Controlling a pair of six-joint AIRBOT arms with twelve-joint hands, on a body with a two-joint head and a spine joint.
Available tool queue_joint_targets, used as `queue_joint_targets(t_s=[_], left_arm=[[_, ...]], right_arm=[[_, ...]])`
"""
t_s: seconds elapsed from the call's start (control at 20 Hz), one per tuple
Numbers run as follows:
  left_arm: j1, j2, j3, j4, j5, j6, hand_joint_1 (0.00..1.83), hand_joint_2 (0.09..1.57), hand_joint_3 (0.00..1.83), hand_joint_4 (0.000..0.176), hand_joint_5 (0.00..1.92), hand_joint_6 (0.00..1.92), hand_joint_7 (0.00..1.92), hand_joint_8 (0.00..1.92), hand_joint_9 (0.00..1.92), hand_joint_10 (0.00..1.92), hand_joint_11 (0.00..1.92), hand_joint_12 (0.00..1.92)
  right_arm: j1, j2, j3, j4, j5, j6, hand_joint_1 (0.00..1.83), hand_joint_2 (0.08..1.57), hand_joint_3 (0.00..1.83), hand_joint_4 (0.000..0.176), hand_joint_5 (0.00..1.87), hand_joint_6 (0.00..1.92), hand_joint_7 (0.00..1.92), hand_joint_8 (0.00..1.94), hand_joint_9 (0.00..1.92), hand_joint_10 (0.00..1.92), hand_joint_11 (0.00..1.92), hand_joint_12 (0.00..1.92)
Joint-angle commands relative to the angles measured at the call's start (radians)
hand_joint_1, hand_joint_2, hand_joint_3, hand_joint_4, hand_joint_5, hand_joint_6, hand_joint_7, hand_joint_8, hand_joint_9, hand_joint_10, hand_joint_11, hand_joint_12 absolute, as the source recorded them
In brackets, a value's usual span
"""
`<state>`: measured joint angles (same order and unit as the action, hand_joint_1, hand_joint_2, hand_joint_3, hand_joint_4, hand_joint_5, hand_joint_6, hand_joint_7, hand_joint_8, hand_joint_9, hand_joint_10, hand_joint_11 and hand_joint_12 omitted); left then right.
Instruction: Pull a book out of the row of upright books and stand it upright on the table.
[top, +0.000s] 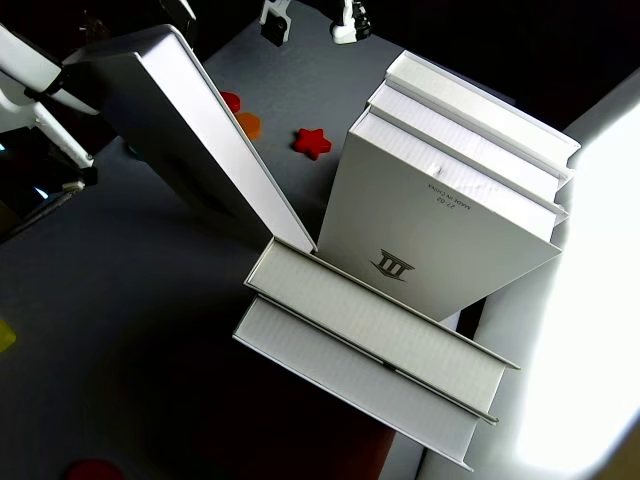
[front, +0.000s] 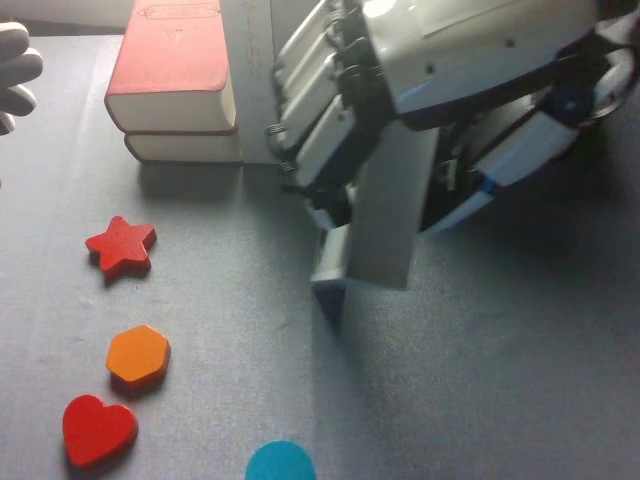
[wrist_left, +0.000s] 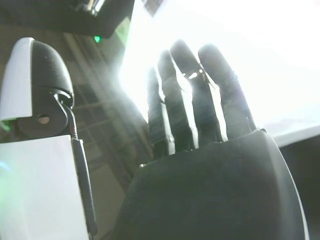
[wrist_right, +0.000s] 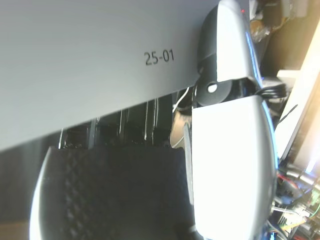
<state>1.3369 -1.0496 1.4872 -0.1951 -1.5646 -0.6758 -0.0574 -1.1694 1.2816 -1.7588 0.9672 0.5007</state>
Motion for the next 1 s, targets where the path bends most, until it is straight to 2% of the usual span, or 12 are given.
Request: queue_joint_targets(t_s=[0.0,0.1,0.2,0.25,0.35,0.4,0.45,0.5,0.7,0.75,0.85,0.95], left_arm=[[-0.007,-0.001,0.000,-0.046,-0.120,-0.011,1.11,0.86,0.00,0.002,0.58,0.01,0.65,0.03,0.39,1.07,0.16,1.82],[-0.007,-0.002,0.000,-0.047,-0.122,-0.011,1.13,0.87,0.00,0.000,0.58,0.01,0.64,0.03,0.37,1.08,0.15,1.85],[-0.006,-0.005,-0.001,-0.050,-0.123,-0.011,1.09,0.89,0.00,0.000,0.56,0.00,0.63,0.01,0.42,0.89,0.14,1.78],[-0.002,-0.009,0.000,-0.051,-0.123,-0.011,1.10,0.90,0.00,0.000,0.55,0.00,0.63,0.01,0.46,0.79,0.14,1.74],[-0.002,-0.016,0.005,-0.045,-0.123,-0.011,1.10,0.89,0.00,0.000,0.57,0.01,0.66,0.01,0.52,0.72,0.18,1.70],[-0.002,-0.019,0.006,-0.040,-0.122,-0.011,1.11,0.90,0.00,0.000,0.56,0.00,0.65,0.01,0.49,0.79,0.16,1.74],[-0.003,-0.023,0.008,-0.037,-0.122,-0.011,1.13,0.90,0.00,0.000,0.56,0.00,0.65,0.00,0.45,0.85,0.14,1.76],[-0.003,-0.036,0.016,-0.037,-0.120,-0.011,1.12,0.89,0.00,0.000,0.56,0.00,0.64,0.00,0.45,0.86,0.13,1.75],[-0.004,-0.051,0.024,-0.034,-0.115,-0.011,1.12,0.89,0.00,0.000,0.55,0.00,0.64,0.00,0.44,0.83,0.14,1.74],[-0.004,-0.050,0.023,-0.034,-0.114,-0.011,1.12,0.89,0.00,0.000,0.56,0.00,0.65,0.00,0.44,0.82,0.11,1.74],[-0.004,-0.052,0.024,-0.034,-0.114,-0.011,1.07,0.89,0.00,0.000,0.55,0.00,0.65,0.01,0.45,0.82,0.12,1.74],[-0.005,-0.052,0.025,-0.032,-0.113,-0.011,1.08,0.89,0.00,0.000,0.56,0.00,0.66,0.01,0.46,0.83,0.14,1.75]], right_arm=[[-0.003,-0.015,0.027,0.108,-0.039,-0.014,1.34,1.22,0.00,0.000,0.83,1.18,0.66,1.28,0.72,1.57,0.60,1.74],[-0.039,-0.050,0.085,0.203,-0.038,-0.023,1.34,1.21,0.00,0.000,0.83,1.17,0.70,1.25,0.73,1.57,0.60,1.74],[-0.059,-0.075,0.117,0.269,-0.041,-0.049,1.34,1.22,0.00,0.000,0.83,1.17,0.70,1.25,0.73,1.57,0.60,1.74],[-0.067,-0.095,0.146,0.306,-0.050,-0.072,1.36,1.18,0.00,0.000,0.75,1.23,0.88,1.12,0.80,1.41,0.65,1.53],[-0.079,-0.117,0.185,0.349,-0.073,-0.104,1.36,1.17,0.00,0.000,0.79,1.19,0.90,1.13,0.85,1.38,0.70,1.58],[-0.084,-0.122,0.197,0.364,-0.087,-0.123,1.34,1.22,0.01,0.000,0.83,1.25,0.77,1.29,0.63,1.56,0.40,1.77],[-0.097,-0.126,0.207,0.399,-0.102,-0.153,1.22,1.19,0.00,0.000,0.90,1.17,0.78,1.29,0.59,1.39,0.25,1.82],[-0.129,-0.142,0.233,0.473,-0.104,-0.187,1.31,1.23,0.01,0.000,0.80,1.31,0.76,1.32,0.58,1.58,0.25,1.90],[-0.185,-0.162,0.266,0.563,-0.098,-0.196,1.31,1.29,0.00,0.000,0.74,1.37,0.64,1.51,0.47,1.74,0.17,1.92],[-0.196,-0.166,0.272,0.594,-0.097,-0.204,1.32,1.26,0.00,0.000,0.78,1.31,0.73,1.40,0.52,1.66,0.12,1.92],[-0.207,-0.171,0.281,0.635,-0.096,-0.235,1.31,1.29,0.00,0.000,0.76,1.35,0.69,1.46,0.44,1.74,0.02,1.92],[-0.208,-0.171,0.284,0.649,-0.097,-0.245,1.17,1.25,0.00,0.000,0.85,1.26,0.65,1.47,0.36,1.51,0.01,1.92]])
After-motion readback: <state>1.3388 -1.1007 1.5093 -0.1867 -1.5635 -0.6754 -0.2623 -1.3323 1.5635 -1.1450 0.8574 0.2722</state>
